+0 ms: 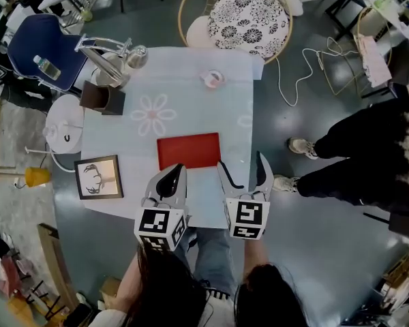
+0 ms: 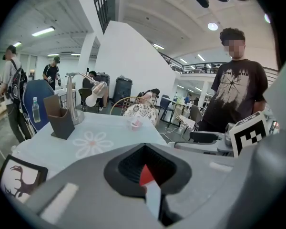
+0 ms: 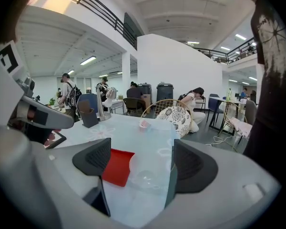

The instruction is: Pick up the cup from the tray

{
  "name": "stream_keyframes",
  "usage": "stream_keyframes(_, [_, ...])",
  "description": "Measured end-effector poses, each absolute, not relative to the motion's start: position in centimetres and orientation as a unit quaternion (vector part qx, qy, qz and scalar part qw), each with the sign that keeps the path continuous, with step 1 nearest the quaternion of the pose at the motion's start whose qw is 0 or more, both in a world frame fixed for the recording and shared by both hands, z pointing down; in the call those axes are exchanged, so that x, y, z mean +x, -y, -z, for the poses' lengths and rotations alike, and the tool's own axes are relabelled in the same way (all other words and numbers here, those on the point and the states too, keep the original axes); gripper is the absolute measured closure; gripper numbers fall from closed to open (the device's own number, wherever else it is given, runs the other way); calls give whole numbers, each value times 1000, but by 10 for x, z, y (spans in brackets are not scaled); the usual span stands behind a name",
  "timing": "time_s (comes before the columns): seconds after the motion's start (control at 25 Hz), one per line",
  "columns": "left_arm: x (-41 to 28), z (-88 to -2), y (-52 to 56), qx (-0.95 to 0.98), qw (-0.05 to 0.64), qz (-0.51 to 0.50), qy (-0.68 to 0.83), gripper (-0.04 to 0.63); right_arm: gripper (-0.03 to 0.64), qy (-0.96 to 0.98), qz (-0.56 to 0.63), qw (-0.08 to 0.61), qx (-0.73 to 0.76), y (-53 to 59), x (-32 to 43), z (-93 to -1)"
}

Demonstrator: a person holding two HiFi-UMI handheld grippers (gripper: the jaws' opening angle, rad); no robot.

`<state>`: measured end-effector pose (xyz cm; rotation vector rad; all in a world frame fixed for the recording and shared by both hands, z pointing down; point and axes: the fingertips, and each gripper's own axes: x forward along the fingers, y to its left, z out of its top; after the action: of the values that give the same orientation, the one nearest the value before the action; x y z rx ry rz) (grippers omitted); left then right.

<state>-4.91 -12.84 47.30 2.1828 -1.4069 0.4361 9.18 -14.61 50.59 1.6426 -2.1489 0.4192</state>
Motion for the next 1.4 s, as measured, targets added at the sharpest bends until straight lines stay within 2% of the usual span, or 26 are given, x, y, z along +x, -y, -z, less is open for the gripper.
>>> stream_keyframes(0.2, [-54, -455, 118, 813, 231, -149, 513, 595, 193, 775, -137, 186, 588, 133, 80, -473])
stream_keyframes(0.28, [-56, -445, 114, 817, 226, -143, 510, 595, 213, 776, -132, 177, 591, 127, 76, -458])
stream_keyframes(0.48, [-65, -415, 102, 826, 213, -125, 506, 595, 338, 777, -129, 144, 599, 107, 62, -420])
stream_keyframes(0.72, [-68, -391, 80, 837, 203, -105, 497, 595, 394, 790, -115, 149, 584, 78, 38, -397])
stream_keyframes(0.8, [-69, -383, 74, 841, 196, -99, 494, 595, 441, 788, -107, 147, 588, 70, 32, -388])
stream_keyframes(0.96, [-71, -368, 64, 849, 184, -88, 487, 595, 582, 779, -96, 134, 605, 60, 26, -370])
stream_keyframes(1.0, [-72, -364, 63, 851, 182, -86, 485, 595, 594, 780, -95, 134, 604, 58, 24, -366])
stream_keyframes(1.4, [-74, -348, 39, 862, 172, -77, 470, 595, 594, 780, -86, 145, 602, 32, 4, -348])
